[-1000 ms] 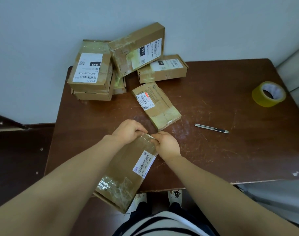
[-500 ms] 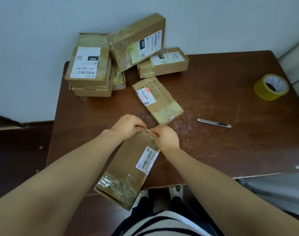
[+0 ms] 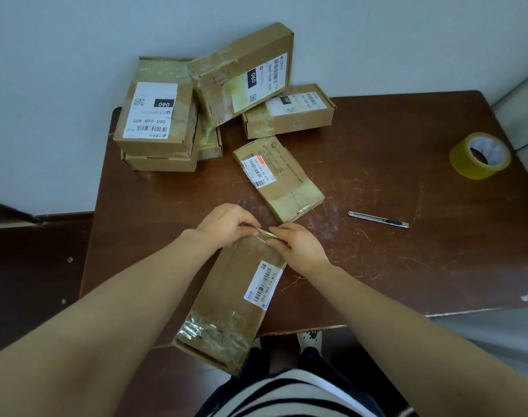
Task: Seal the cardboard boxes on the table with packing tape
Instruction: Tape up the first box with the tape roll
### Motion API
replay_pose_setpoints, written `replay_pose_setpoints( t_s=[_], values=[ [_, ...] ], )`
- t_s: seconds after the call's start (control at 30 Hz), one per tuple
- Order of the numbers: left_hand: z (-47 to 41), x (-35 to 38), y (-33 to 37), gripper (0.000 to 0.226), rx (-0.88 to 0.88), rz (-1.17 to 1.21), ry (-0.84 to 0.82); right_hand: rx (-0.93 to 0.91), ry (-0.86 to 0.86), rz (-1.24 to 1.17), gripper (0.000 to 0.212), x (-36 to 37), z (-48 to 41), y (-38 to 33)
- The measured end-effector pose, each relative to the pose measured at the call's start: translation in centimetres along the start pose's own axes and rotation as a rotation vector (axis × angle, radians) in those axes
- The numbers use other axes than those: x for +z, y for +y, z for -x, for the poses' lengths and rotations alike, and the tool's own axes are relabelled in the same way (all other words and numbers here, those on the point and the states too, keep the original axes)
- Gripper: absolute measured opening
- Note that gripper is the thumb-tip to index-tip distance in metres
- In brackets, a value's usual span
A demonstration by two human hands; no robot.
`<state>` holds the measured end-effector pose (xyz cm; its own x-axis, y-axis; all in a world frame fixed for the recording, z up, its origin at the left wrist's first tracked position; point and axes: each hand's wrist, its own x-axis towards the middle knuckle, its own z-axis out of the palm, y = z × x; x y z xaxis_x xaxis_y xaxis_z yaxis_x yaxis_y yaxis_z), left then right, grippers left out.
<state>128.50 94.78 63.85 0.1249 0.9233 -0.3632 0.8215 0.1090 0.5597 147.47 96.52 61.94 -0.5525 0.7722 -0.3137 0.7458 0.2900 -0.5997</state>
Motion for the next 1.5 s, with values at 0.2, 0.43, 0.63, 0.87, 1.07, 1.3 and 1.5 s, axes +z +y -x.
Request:
replay_pose_setpoints(
  t_s=[0.2, 0.43, 0.63, 0.87, 1.07, 1.3, 1.5],
  values=[
    [-0.1, 0.1, 0.4, 0.027, -0.028, -0.024, -0.011, 0.078, 0.09, 0.012, 0.025, 0.3, 0.4, 0.4],
    [-0.6, 1.0, 1.7, 0.019, 0.052, -0.031, 0.005, 0.009, 0.053, -0.038, 0.028, -0.5, 0.7, 0.5],
    [-0.1, 0.9, 1.9, 0.02, 0.06, -0.08, -0.02, 0.003, -0.016, 0.144, 0.031, -0.2, 0.3, 0.5],
    [-1.4, -0.7, 5.8, 0.028, 0.107, -0.107, 0.177, 0.135, 0.191, -0.009, 0.039, -5.9, 2.6, 2.7],
    [-5.6, -1.6, 12.4, 0.03, 0.217, -0.053, 0.234, 0.316, 0.347, 0.0, 0.037, -12.8, 3.0, 7.2],
    [-10.8, 0.6, 20.1, 0.034, 0.201, -0.045, 0.227, 0.465, 0.37, 0.048, 0.043, -20.1, 1.9, 15.9],
    [-15.7, 2.5, 25.3, 0.037, 0.13, -0.043, 0.148, 0.545, 0.366, 0.137, 0.046, -24.8, -0.2, 22.9]
  ],
)
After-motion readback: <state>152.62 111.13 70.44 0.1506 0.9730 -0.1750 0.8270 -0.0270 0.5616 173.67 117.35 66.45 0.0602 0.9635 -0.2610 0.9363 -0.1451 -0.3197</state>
